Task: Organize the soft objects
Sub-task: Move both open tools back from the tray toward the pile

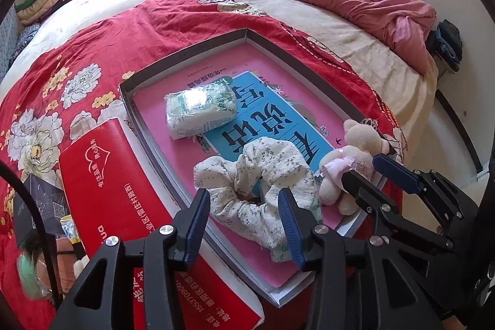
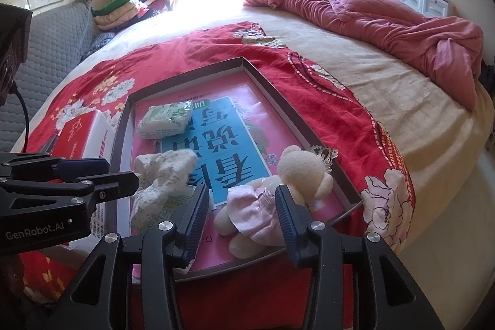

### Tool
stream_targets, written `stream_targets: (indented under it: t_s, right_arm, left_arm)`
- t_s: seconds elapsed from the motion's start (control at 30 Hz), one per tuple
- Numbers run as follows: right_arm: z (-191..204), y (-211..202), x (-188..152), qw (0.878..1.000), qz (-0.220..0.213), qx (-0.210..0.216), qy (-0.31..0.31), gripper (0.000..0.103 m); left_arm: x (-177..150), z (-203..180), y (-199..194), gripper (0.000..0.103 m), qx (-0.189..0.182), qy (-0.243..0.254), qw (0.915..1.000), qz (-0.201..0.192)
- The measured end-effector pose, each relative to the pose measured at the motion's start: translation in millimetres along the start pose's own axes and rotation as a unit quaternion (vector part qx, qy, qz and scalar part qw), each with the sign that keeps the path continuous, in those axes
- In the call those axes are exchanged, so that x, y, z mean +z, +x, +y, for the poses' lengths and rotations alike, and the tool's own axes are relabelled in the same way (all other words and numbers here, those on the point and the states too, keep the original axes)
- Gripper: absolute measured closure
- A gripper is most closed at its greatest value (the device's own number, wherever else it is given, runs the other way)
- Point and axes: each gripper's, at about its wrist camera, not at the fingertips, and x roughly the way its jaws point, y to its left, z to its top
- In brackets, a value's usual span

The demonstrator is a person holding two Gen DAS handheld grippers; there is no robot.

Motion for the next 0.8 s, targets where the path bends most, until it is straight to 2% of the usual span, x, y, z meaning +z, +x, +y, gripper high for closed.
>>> stream_targets:
  t_s: [0.27, 0.6, 0.7, 0.8]
  right_arm:
    - [1.0, -1.6, 1.1, 1.0, -0.006, -0.005, -0.005, 0.05]
    - [-0.3, -2.1, 1.3, 1.0, -0.009, -0.013, -0.006, 0.045]
    - [-0.4, -2.5, 1.3, 1.0, -0.01, -0.017, -0.005, 0.038]
    - [-0.1, -3.3, 1.4, 1.0, -0.012, -0.016, -0.004, 0.037]
  left_arm:
    - [-2.3, -1.2, -6.8, 0.046, -0.001, 0.002, 1.0, -0.009]
    - [-2.9, -2.3, -22.2, 0.04, 0.0, 0.001, 0.9997, -0.023]
    - [-4.1, -2.5, -26.2, 0.037, 0.005, 0.002, 0.9996, -0.028]
    - [-5.2, -1.0, -29.0, 0.037, 0.002, -0.004, 0.9996, -0.029]
